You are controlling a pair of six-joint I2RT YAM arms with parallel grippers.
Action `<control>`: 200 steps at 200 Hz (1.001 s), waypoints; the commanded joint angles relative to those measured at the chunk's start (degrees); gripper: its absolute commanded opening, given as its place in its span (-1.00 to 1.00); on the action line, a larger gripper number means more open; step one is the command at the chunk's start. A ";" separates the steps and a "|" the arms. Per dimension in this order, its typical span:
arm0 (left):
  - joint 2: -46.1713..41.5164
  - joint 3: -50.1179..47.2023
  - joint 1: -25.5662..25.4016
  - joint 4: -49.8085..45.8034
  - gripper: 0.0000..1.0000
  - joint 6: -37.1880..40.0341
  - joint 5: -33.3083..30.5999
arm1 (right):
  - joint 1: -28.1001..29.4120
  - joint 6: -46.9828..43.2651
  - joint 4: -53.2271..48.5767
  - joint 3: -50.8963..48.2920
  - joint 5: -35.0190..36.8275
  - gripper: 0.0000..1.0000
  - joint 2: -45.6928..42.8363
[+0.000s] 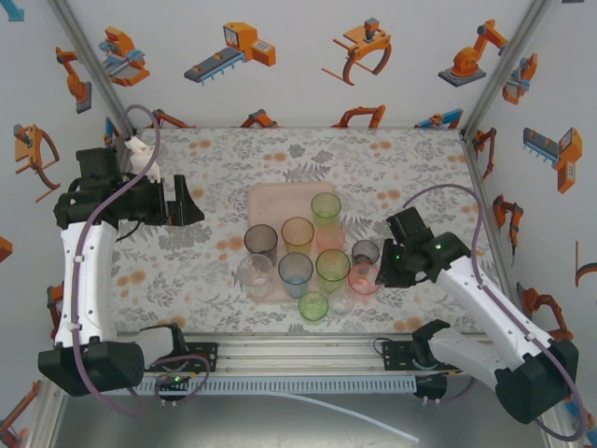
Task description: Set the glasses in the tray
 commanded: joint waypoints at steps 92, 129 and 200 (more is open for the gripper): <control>-2.47 -1.24 0.33 -0.34 0.94 1.09 0.43 | 1.13 -0.11 1.22 -1.03 2.27 -0.40 4.05; -2.38 -0.85 0.38 -0.30 0.94 1.24 0.10 | 1.12 0.13 1.41 -1.54 3.62 -0.40 4.34; -3.26 -1.25 0.41 -0.25 0.94 1.62 -0.31 | 1.21 0.68 4.05 -2.05 3.86 -0.41 6.15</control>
